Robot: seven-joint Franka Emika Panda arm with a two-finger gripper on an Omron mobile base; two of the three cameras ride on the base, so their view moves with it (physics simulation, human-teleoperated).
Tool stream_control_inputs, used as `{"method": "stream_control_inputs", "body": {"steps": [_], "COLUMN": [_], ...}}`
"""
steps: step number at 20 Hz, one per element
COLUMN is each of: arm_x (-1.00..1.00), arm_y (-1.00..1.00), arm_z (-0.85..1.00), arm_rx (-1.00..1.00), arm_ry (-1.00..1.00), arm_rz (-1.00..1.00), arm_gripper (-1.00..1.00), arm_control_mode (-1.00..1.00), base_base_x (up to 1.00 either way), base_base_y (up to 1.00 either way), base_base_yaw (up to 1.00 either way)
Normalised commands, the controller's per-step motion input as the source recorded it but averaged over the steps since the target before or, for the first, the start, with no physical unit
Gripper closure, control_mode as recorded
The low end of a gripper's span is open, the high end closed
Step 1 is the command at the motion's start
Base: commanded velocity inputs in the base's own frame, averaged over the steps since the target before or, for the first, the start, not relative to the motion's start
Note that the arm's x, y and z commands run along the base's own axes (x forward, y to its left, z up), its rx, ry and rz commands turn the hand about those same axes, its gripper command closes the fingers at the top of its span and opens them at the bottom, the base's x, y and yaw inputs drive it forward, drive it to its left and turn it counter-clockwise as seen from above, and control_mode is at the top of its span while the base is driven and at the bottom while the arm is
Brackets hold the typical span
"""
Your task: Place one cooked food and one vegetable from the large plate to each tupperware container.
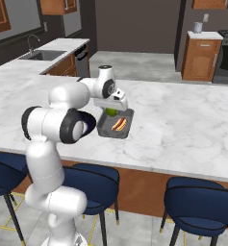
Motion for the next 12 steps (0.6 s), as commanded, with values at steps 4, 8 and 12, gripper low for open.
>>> {"method": "stream_control_inputs", "body": {"steps": [4,8,12], "arm_x": [0.45,0.26,0.34], "arm_y": [0.03,0.03,0.10], "arm_z": [-0.07,-0.12,-0.31], "arm_rx": [0.06,0.02,0.00], "arm_ry": [-0.06,0.04,0.06], "arm_rz": [0.00,0.00,0.00], "arm_gripper": [1.00,1.00,1.00], "arm_control_mode": [-1.00,-1.00,-1.00], "base_base_x": [0.00,0.00,0.00], "base_base_y": [0.00,0.00,0.00], "base_base_yaw": [0.00,0.00,0.00]}}
